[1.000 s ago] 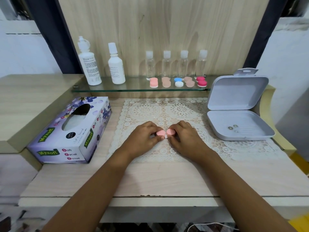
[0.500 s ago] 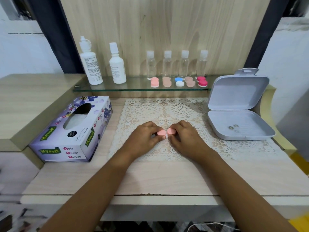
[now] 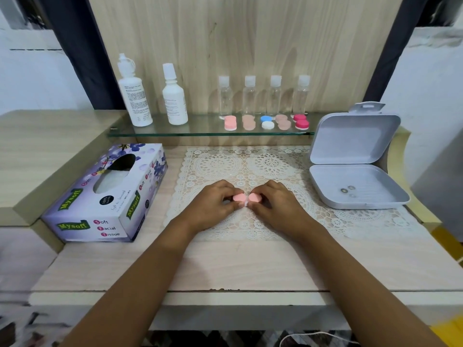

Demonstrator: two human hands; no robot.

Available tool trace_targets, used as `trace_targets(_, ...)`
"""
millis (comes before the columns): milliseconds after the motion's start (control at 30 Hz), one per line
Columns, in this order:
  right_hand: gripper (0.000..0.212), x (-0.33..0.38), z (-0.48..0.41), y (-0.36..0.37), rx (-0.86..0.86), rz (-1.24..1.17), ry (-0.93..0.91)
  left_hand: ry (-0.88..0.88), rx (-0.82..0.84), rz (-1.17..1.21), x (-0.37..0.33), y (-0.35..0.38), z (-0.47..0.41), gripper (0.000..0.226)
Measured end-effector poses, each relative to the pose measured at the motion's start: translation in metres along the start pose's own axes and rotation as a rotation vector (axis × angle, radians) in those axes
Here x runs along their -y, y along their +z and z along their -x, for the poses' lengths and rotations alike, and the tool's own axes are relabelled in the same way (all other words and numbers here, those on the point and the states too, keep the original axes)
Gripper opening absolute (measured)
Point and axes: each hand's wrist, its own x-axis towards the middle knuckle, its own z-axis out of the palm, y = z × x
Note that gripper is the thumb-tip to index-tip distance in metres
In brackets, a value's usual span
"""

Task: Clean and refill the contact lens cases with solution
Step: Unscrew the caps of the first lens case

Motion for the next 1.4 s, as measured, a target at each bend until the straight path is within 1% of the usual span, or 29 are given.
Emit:
trace_targets(167,0.03,-0.0018,-0.0005,0.0022,-0.021,0.03,-0.035,0.049,-0.043,-0.046,-0.0001,0.0037,0.0025,0.029)
trace_targets(233,0.032,-0.0019,-0.0006,0.0025,-0.02,0.037,-0.036,0.053,-0.053,-0.05,-0.0002,0.0038,0.0028,0.029)
trace_targets(333,0.042,-0.0018,-0.0013,0.003,-0.025,0.043,-0.035,0.063,-0.063,-0.063,0.0,0.0047,0.0023,0.03)
trace_targets(467,0.044,-0.0026,-0.0021,0.004,-0.022,0.048,-0.033,0.068,-0.068,-0.081,-0.0001,0.005,0.0029,0.032)
trace_targets(1000,0.041,-0.0032,-0.0013,0.0049,-0.05,0.04,-0.058,0.082,-0.132,-0.135,-0.0048,0.0077,0.0063,0.033)
trace_targets(1100,0.039,-0.005,-0.0006,0.0059,-0.062,0.033,-0.069,0.082,-0.14,-0.145,-0.0051,0.0077,0.006,0.033)
trace_targets(1200,0.03,-0.0062,-0.0004,0.0066,-0.064,0.026,-0.073,0.08,-0.142,-0.153,-0.0059,0.008,0.0063,0.034)
trace_targets(1300,0.035,-0.0056,-0.0005,0.0066,-0.07,0.027,-0.077,0.067,-0.134,-0.144,-0.0053,0.0075,0.0059,0.035)
trace_targets(1400,0.037,-0.0052,0.0003,0.0066,-0.08,0.024,-0.08,0.05,-0.069,-0.075,-0.0048,0.0055,0.005,0.039)
